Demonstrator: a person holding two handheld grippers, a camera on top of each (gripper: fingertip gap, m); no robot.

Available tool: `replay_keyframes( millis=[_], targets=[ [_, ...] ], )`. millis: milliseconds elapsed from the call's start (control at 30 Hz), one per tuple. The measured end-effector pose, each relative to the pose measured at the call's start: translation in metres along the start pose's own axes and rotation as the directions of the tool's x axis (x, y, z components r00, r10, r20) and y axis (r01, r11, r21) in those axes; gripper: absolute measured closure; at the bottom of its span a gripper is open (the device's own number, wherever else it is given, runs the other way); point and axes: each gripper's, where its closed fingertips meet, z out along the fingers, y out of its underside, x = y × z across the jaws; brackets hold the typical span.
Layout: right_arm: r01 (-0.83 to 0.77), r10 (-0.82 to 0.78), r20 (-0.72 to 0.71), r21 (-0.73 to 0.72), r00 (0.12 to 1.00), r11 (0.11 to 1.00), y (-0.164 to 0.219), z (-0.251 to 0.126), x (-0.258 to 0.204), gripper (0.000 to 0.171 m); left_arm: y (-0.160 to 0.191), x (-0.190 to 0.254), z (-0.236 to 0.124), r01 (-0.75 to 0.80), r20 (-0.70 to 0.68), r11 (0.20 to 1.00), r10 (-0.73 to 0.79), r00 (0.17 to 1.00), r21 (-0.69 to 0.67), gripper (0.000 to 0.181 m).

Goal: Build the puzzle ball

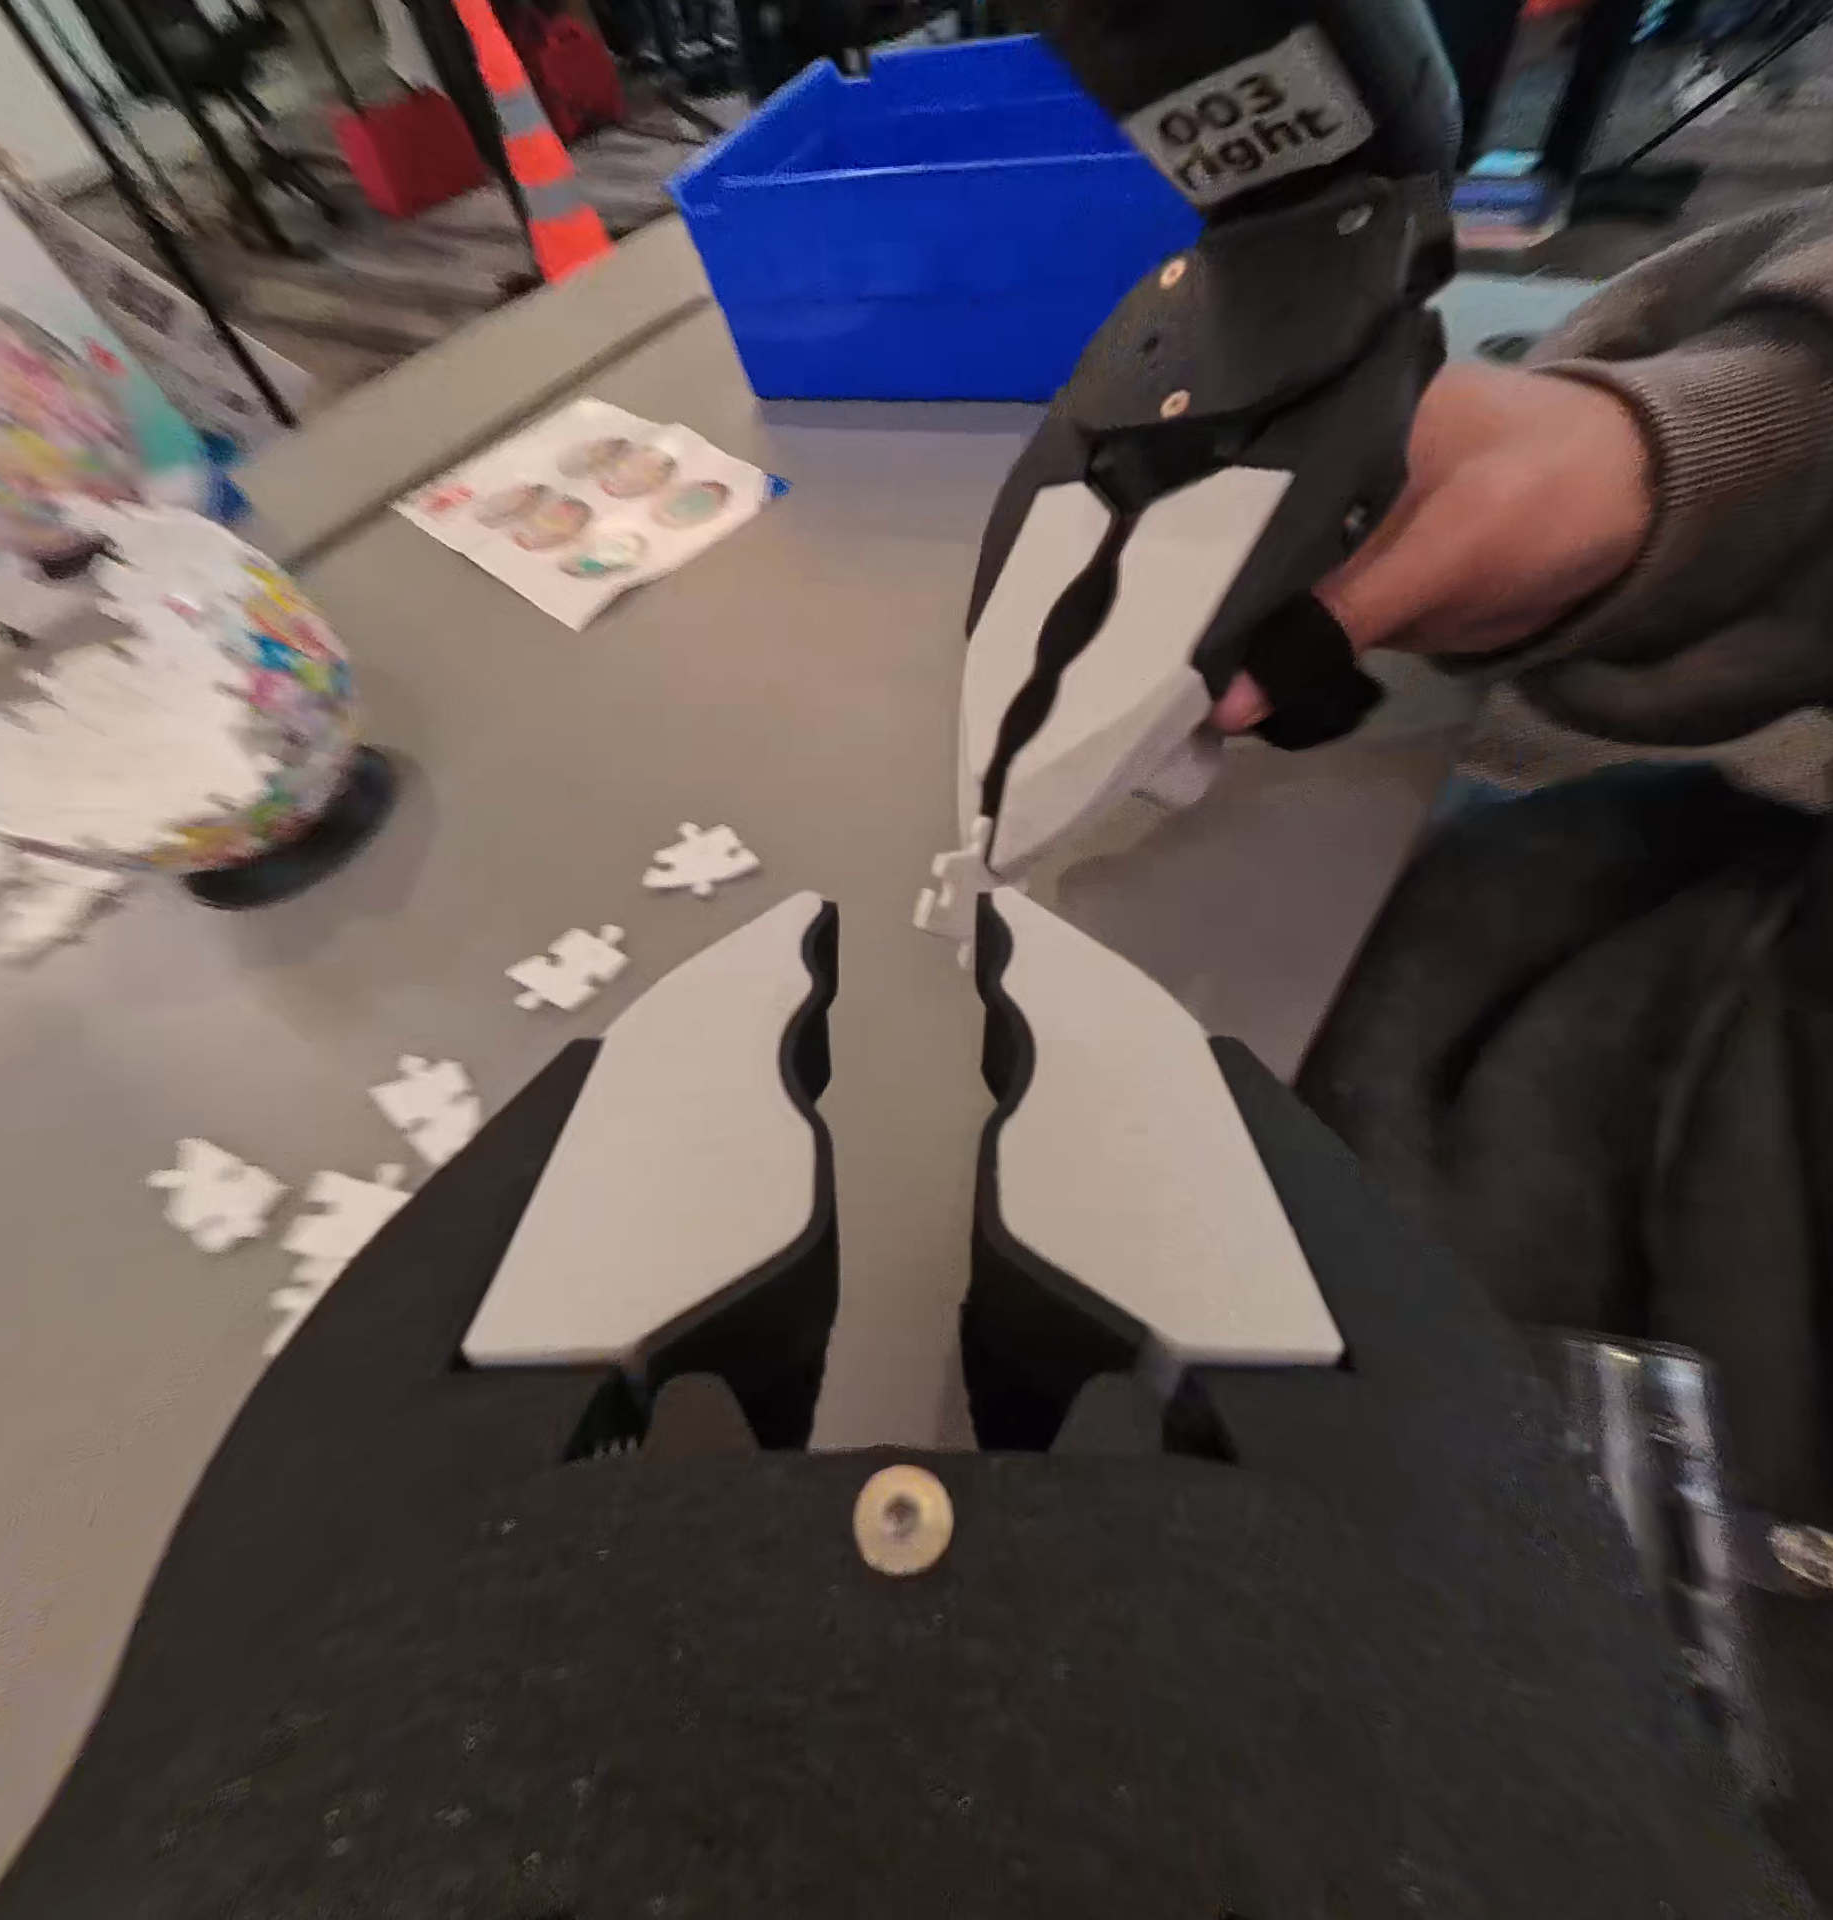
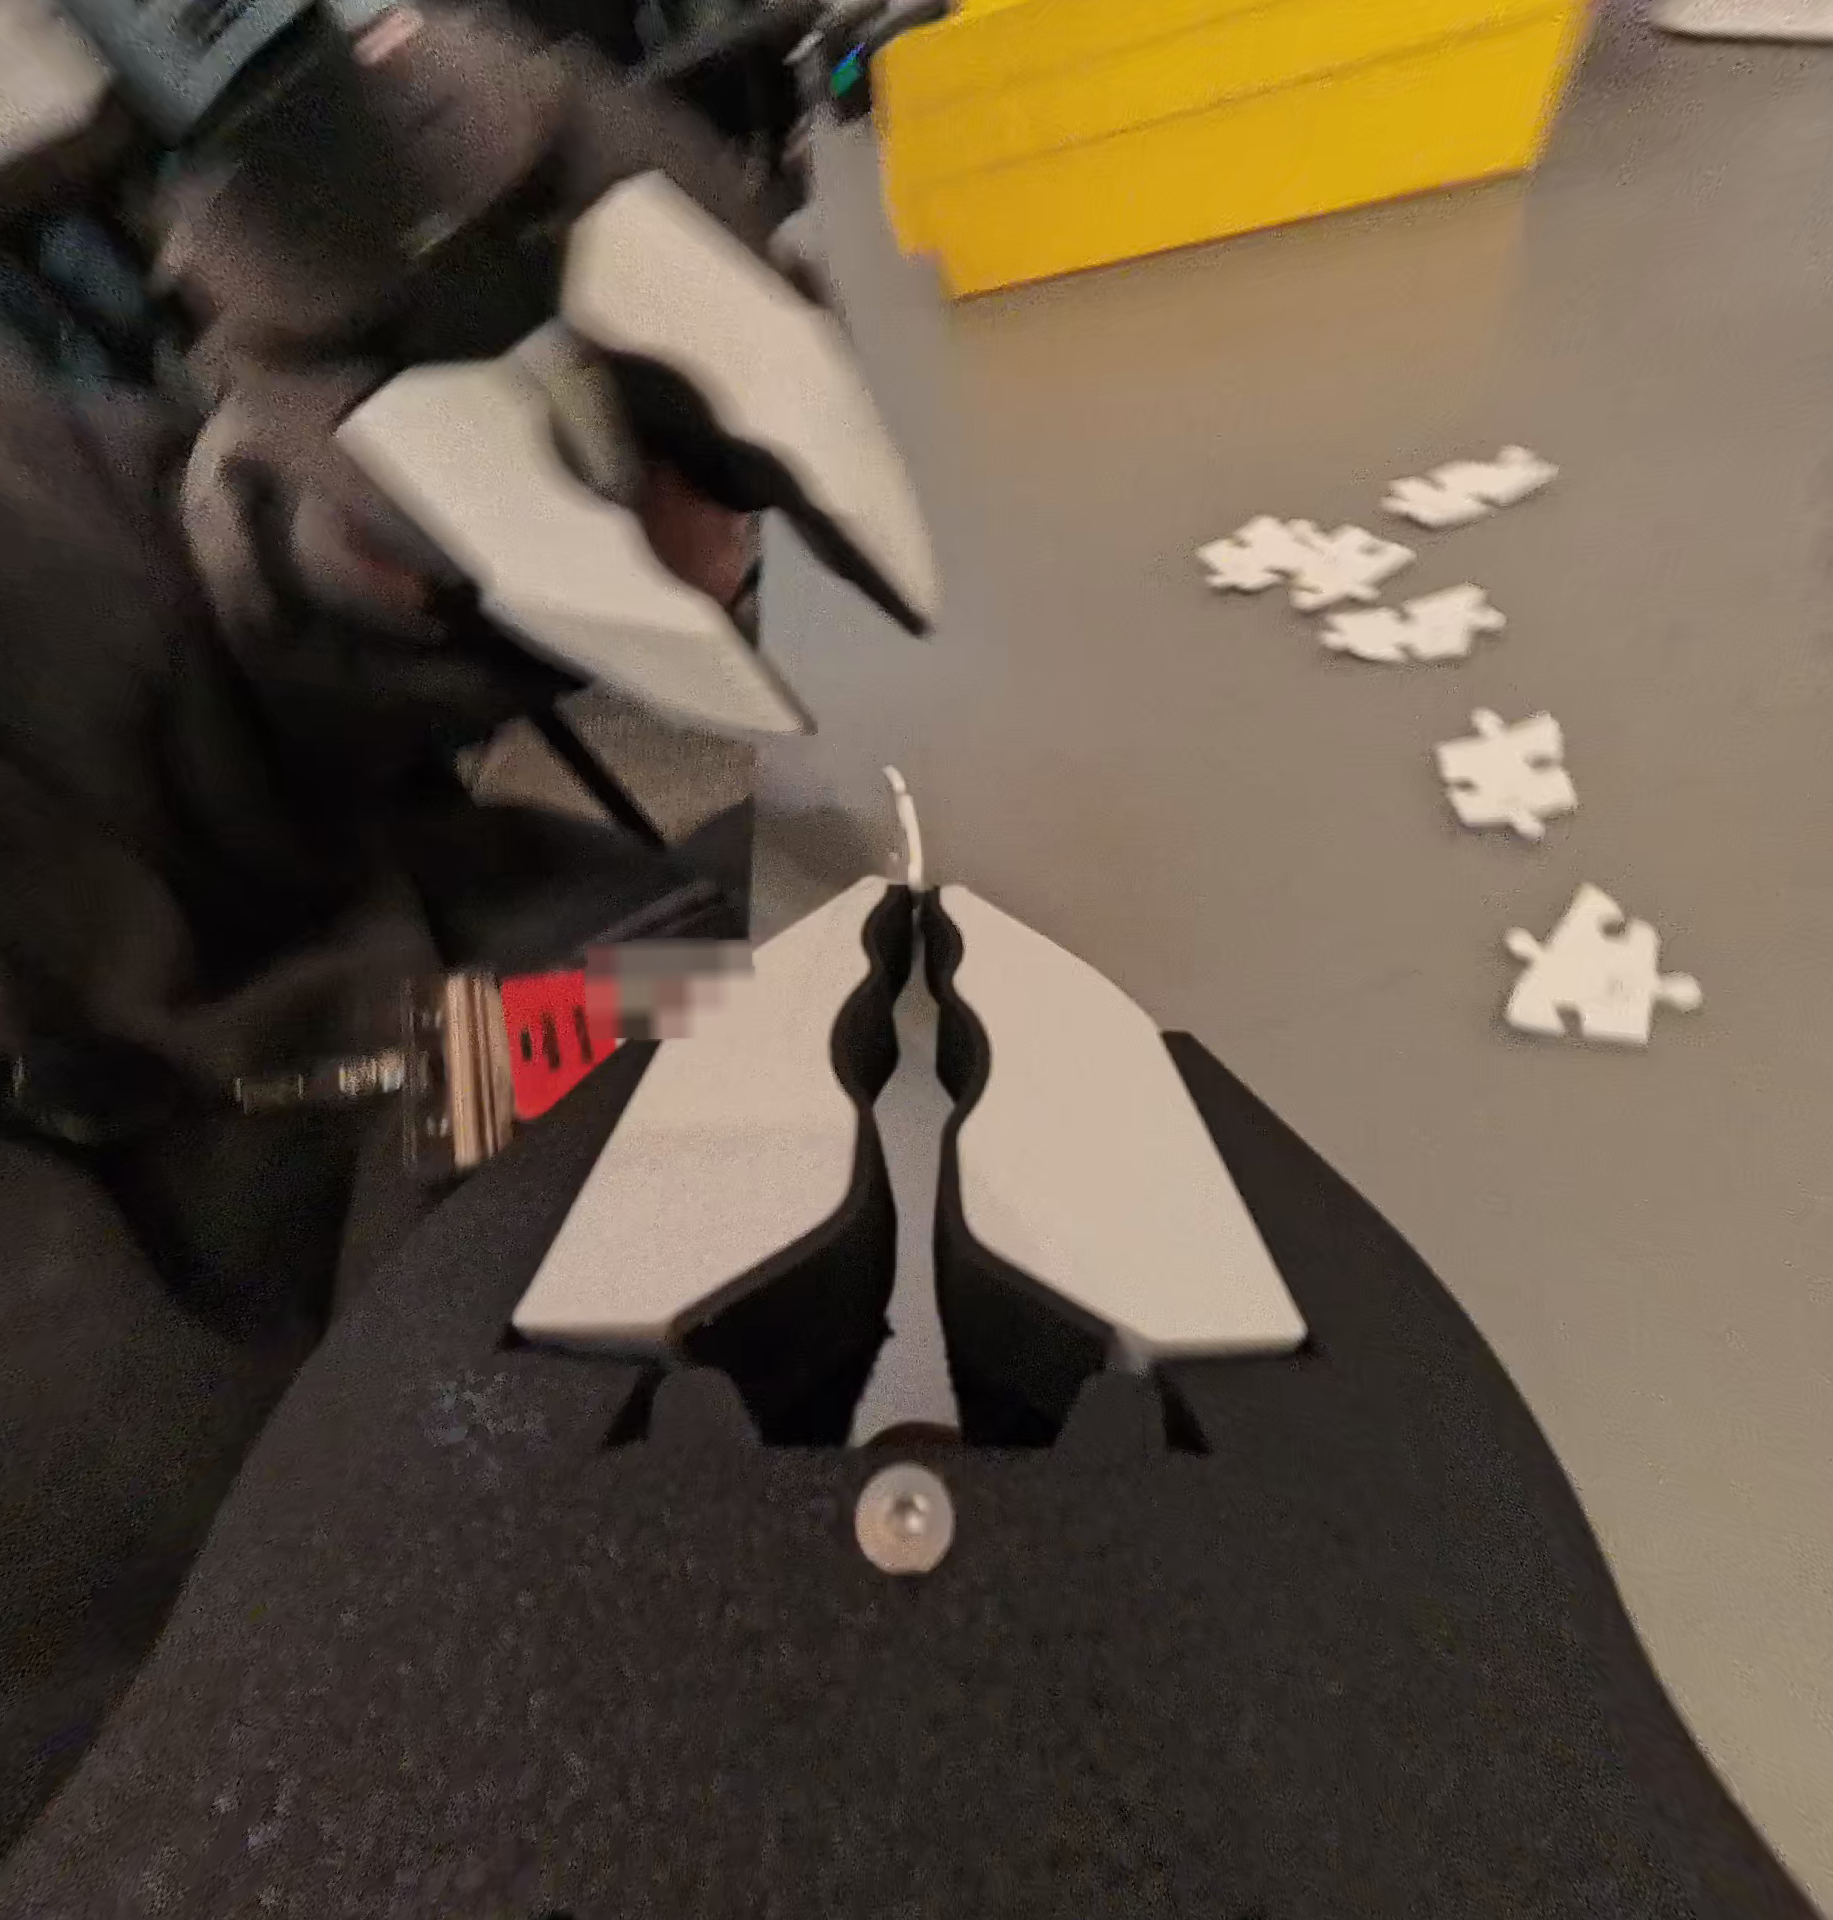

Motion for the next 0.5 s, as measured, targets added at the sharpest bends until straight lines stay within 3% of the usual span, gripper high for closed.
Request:
replay_keyframes(
  millis=[100,167,233,500],
  targets=[
    [0.166,-0.166,0.014,-0.109,0.986,0.98,0.007,0.005,-0.013,0.169,0.01,0.015,0.006,0.137,-0.193,0.989,-0.144,0.97,-0.051,0.157],
    [0.184,-0.183,0.02,-0.075,0.983,0.98,0.001,0.006,-0.017,0.169,0.017,0.025,0.007,0.149,-0.267,0.984,-0.171,0.948,-0.101,0.165],
    [0.167,-0.166,0.026,-0.041,0.986,0.985,-0.003,0.004,-0.018,0.169,0.021,0.029,0.008,0.14,-0.281,0.984,-0.167,0.945,-0.114,0.179],
    [0.041,-0.053,0.073,0.159,0.996,0.986,-0.022,-0.002,-0.017,0.169,0.009,0.025,0.008,0.203,-0.281,0.976,-0.217,0.935,-0.078,0.179]
  ],
)
